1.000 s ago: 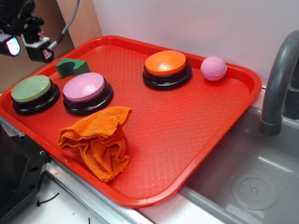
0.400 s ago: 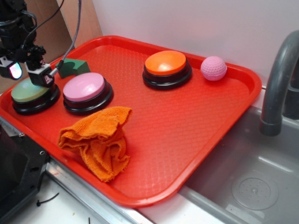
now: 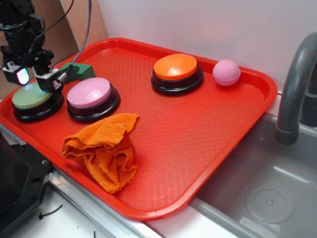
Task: Push the green button.
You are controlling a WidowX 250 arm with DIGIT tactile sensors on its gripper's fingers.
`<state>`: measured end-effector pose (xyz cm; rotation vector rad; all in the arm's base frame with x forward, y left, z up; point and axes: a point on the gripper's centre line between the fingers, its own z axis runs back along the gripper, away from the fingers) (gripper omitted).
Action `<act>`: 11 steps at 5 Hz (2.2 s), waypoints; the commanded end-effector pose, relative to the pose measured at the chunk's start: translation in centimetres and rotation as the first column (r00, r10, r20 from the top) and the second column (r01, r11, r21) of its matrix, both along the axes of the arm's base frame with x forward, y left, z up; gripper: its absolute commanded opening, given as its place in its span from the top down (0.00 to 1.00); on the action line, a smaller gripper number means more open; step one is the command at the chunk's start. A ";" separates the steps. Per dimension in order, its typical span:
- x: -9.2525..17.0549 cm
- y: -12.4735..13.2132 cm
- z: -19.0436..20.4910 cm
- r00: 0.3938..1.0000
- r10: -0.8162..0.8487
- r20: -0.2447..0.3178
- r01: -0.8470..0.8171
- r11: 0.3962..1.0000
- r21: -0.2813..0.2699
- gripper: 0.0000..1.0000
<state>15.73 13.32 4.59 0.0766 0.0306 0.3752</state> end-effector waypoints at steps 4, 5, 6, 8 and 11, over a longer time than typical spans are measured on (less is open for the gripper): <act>-1.4 0.8 5.6 0.999 -0.004 0.035 0.002 0.999 0.044 0.00; -1.9 0.7 7.3 0.998 0.019 0.061 -0.023 0.997 0.072 0.00; -1.6 0.7 8.0 0.998 -0.010 0.058 0.008 0.999 0.035 0.00; -1.2 0.2 9.4 0.998 -0.034 0.059 0.031 0.998 0.054 0.00; -1.4 -0.7 12.1 0.998 -0.024 0.065 0.020 0.998 0.057 0.00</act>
